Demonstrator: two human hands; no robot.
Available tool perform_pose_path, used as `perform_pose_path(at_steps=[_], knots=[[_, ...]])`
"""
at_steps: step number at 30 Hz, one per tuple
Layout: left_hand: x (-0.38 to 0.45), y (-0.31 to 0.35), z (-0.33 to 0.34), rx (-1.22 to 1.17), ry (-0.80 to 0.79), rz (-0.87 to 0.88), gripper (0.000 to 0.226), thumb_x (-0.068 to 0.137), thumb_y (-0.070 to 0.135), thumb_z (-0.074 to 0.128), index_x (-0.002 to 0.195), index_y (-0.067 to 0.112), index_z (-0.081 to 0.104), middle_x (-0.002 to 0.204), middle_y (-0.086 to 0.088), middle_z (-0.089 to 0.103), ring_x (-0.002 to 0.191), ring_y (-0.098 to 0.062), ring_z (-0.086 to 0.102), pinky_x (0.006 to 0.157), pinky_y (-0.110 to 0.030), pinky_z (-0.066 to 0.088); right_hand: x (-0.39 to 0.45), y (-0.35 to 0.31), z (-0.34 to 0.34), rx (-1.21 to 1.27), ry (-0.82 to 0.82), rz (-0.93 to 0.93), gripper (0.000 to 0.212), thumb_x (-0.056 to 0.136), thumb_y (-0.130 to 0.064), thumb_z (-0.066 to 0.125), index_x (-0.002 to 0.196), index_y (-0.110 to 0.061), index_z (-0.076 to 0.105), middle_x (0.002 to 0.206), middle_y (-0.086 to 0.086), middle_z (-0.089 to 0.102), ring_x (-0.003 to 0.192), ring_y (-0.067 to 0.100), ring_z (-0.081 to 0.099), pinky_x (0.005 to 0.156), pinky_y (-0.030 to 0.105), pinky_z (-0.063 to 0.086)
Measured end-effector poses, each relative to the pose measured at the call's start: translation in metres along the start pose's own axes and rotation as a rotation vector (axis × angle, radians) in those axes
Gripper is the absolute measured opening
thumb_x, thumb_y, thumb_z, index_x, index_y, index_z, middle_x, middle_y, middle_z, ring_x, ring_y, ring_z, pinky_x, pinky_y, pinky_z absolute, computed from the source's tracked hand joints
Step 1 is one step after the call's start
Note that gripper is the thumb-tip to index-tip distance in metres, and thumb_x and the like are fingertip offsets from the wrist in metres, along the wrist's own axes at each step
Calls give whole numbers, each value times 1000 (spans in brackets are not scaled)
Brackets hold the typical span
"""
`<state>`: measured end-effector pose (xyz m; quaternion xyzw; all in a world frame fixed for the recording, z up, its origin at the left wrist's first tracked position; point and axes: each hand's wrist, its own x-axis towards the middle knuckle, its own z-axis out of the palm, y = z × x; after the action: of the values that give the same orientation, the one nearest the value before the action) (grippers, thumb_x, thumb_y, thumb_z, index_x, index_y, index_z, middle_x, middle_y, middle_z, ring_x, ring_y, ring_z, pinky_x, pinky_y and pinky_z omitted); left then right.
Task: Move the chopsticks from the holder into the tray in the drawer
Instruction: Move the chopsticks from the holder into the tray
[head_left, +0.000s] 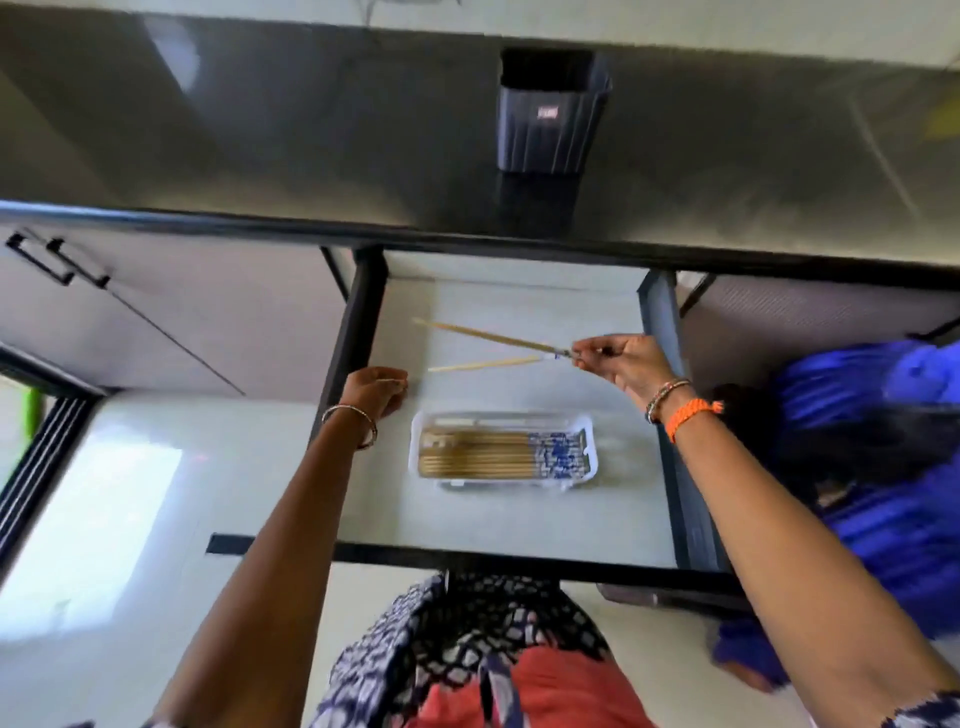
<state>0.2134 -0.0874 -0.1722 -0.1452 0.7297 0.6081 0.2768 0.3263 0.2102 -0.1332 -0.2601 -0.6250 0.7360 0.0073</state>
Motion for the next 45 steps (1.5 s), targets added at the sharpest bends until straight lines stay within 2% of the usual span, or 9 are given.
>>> perform_pose_path(at_steps=[7,13,17,22,27,33,37,40,45], knots=[[-20,-42,0,92,-40,-27,27,87,-12,47,70,5,60,58,-3,59,62,-12,51,47,-10,49,-31,53,-8,-179,-11,26,33,81,18,58,74,-11,71,65,-9,75,66,-1,70,72,10,56],[-21,-52,3,258,-12,54,24,87,-8,49,108,-8,61,72,-3,55,68,-12,52,65,-20,46,-54,58,-18,51,-20,54,15,59,0,73,61,-14,78,66,-3,75,63,3,70,65,12,57],[-23,-57,4,280,-18,59,26,86,-9,49,110,-9,60,85,-10,58,78,-21,56,67,-21,48,-50,78,-15,-81,12,102,44,85,20,49,67,-11,75,68,-6,75,65,2,70,67,12,57],[-23,-59,1,269,-25,44,28,85,-13,47,109,-11,59,73,-5,56,75,-21,55,66,-21,48,-35,87,3,-185,71,116,21,85,19,51,90,6,67,80,4,70,82,18,63,75,13,56],[-24,-61,-2,291,-31,24,26,87,-11,46,110,-10,58,69,-2,54,63,-9,52,59,-15,47,-28,88,11,-560,49,71,27,81,17,59,106,12,67,105,21,68,97,26,61,98,40,50],[-20,-66,-2,377,-9,64,27,88,-7,45,111,-6,58,71,0,55,67,-9,53,64,-17,46,-22,89,17,-1312,-143,-52,27,90,-5,57,115,-6,69,119,18,66,112,34,61,97,36,49],[-18,-68,2,482,5,105,29,89,-2,44,114,-1,60,90,-16,64,81,-22,58,72,-28,53,-25,92,30,-1721,-249,-102,23,91,0,47,107,-2,63,114,19,63,107,35,61,86,38,50],[-16,-69,2,531,18,134,27,88,1,49,111,1,62,104,-21,66,94,-31,62,92,-42,53,-24,97,39,-1859,-260,-59,29,88,4,51,114,-4,60,119,16,61,114,33,59,90,38,49],[-16,-71,3,501,28,96,29,86,1,52,114,1,61,94,-21,67,91,-34,64,88,-47,55,-19,109,55,-1882,-208,-218,31,92,-9,51,123,-8,55,121,11,61,116,28,56,92,37,49]])
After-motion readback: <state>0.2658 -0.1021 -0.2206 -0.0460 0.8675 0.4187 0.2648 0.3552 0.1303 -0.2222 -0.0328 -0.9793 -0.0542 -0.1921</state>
